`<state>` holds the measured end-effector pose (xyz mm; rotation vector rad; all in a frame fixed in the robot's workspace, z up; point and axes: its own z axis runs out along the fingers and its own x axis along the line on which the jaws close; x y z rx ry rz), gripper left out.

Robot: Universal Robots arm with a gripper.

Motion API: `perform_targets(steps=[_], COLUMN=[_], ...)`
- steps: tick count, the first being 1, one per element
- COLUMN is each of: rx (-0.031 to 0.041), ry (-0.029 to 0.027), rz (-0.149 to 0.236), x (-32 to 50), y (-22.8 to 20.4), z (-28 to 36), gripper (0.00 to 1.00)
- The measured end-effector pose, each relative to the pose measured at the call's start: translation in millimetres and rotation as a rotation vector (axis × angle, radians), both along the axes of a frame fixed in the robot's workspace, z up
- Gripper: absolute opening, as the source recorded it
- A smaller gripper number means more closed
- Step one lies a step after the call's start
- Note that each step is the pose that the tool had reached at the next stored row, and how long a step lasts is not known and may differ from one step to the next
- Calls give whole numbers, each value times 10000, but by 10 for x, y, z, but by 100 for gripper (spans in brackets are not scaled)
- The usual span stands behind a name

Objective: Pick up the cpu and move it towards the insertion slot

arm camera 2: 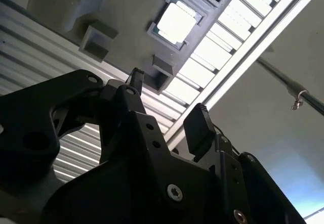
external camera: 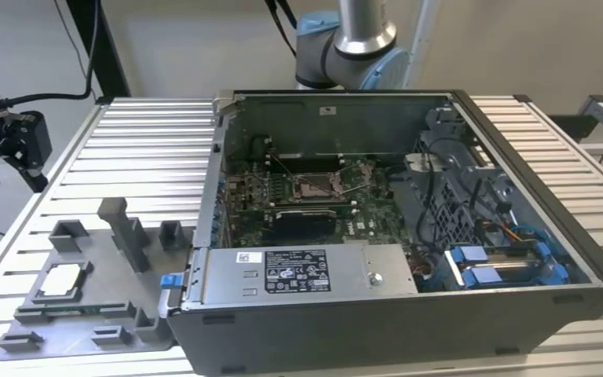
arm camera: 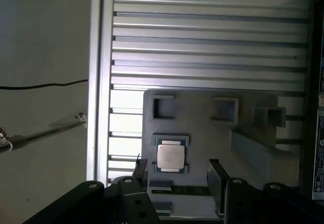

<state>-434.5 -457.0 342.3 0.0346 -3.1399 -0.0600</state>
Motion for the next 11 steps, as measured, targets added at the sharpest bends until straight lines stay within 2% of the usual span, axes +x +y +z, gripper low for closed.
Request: perform_targets(steps=[6,7,11], rx=[0,0,0], ry=[0,-1,0], rz=[3,4,7], x=[0,0,0], y=[0,0,0], z=[0,0,0], gripper=[0,100,100])
